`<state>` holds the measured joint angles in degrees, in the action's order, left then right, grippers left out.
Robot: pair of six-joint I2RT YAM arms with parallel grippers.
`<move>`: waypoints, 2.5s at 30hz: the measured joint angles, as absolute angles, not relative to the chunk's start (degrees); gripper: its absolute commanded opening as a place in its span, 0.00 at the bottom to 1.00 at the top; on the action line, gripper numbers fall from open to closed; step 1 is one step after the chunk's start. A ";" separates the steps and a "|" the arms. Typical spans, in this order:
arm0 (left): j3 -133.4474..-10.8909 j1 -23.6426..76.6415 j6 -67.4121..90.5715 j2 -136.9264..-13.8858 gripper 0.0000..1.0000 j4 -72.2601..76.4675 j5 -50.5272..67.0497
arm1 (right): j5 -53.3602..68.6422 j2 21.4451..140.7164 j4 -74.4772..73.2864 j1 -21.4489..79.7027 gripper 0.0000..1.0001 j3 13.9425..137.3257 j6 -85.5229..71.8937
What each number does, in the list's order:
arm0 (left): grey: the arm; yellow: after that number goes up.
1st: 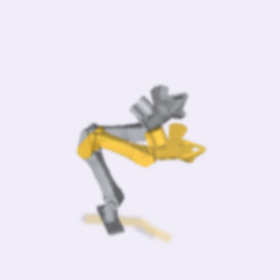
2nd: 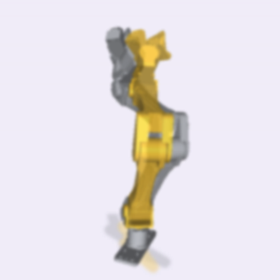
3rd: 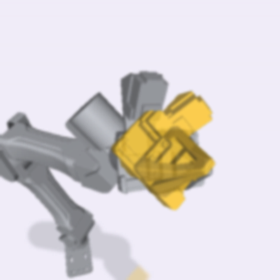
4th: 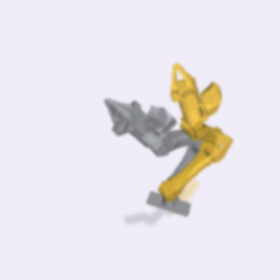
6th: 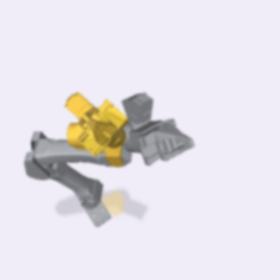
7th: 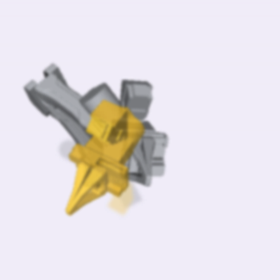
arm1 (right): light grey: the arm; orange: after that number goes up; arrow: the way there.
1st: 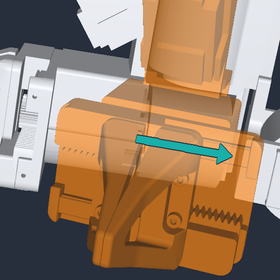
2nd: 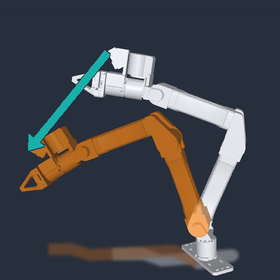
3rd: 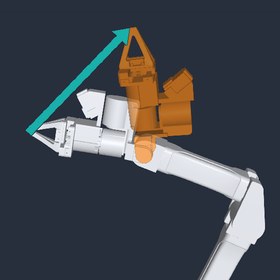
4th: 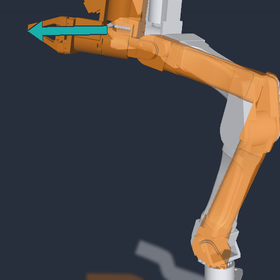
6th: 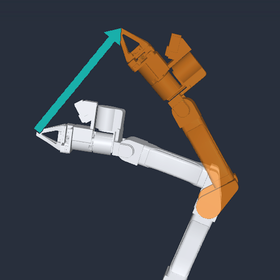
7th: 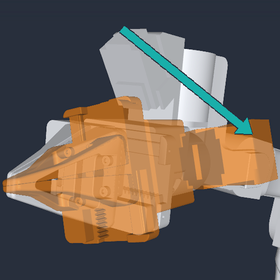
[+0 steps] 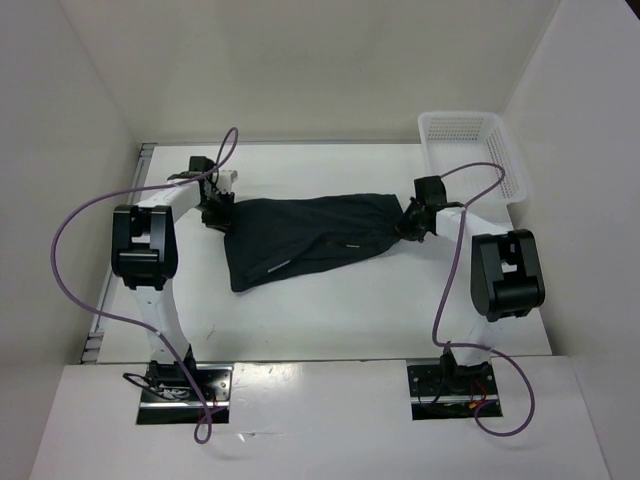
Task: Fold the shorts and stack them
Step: Fold the shorts
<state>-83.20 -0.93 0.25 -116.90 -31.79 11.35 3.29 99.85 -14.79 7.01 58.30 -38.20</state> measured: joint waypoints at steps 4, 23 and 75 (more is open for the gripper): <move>-83.96 1.91 0.21 -117.47 0.29 -31.73 12.84 | -0.27 95.70 -19.70 8.16 0.00 61.28 -35.75; -95.33 5.80 0.25 -125.38 0.32 -35.51 22.20 | -13.74 115.94 -28.23 51.16 0.00 102.65 -7.03; -91.59 7.46 0.23 -115.44 0.65 -41.65 22.04 | -11.57 101.71 -22.55 48.93 0.73 65.91 -20.27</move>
